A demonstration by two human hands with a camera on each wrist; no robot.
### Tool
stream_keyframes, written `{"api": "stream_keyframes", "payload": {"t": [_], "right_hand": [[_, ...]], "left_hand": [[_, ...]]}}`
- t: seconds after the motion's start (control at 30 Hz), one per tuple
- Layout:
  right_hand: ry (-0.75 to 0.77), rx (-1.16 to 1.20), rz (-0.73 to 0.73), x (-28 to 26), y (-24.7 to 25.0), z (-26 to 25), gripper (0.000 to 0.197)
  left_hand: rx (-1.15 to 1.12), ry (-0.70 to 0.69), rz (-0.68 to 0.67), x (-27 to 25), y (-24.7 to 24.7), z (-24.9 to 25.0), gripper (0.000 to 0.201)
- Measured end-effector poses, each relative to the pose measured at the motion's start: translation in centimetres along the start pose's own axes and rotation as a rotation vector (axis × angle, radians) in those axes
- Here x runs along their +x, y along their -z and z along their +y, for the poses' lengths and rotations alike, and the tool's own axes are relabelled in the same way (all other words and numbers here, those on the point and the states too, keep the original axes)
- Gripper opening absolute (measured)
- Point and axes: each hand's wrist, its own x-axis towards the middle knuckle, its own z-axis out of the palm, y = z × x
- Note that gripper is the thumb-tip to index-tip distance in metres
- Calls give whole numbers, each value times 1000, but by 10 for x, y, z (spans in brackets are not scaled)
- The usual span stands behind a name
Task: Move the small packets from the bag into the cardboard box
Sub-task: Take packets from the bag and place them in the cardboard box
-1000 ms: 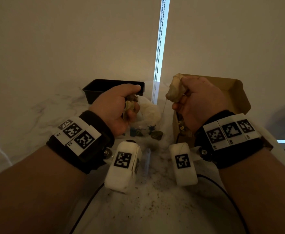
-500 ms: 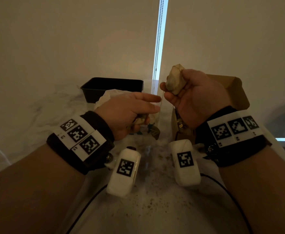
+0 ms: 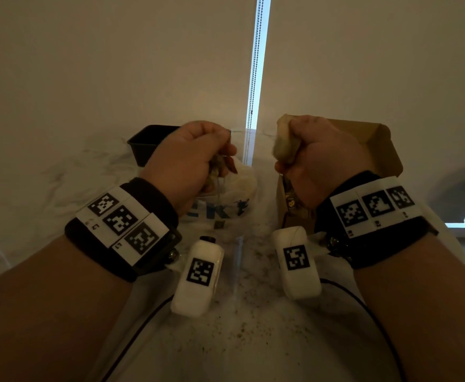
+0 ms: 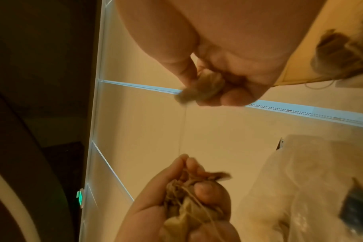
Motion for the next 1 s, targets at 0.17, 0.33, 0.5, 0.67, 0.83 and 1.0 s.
{"api": "stream_keyframes", "payload": {"t": [0.17,0.33,0.5,0.67,0.83,1.0], "right_hand": [[-113,-99,-225,-16,-8,0,18],[-216,-244,-459,-22,-11,5,29],[-233,-323,-566,-29,-10,5,50],[-275,-322,-606,-27,-10,8,39],[-198,-294,-618,-29,-12,10,11],[-126,-101,-683,-25,-9,6,25]], "left_hand": [[-3,-134,221,7,6,-2,11],[-74,-163,301,11,13,1,9],[-108,-207,362,15,18,4,8],[-71,-229,362,15,20,6,7],[-32,-233,372,15,20,6,6],[79,-189,306,14,23,4,10]]}}
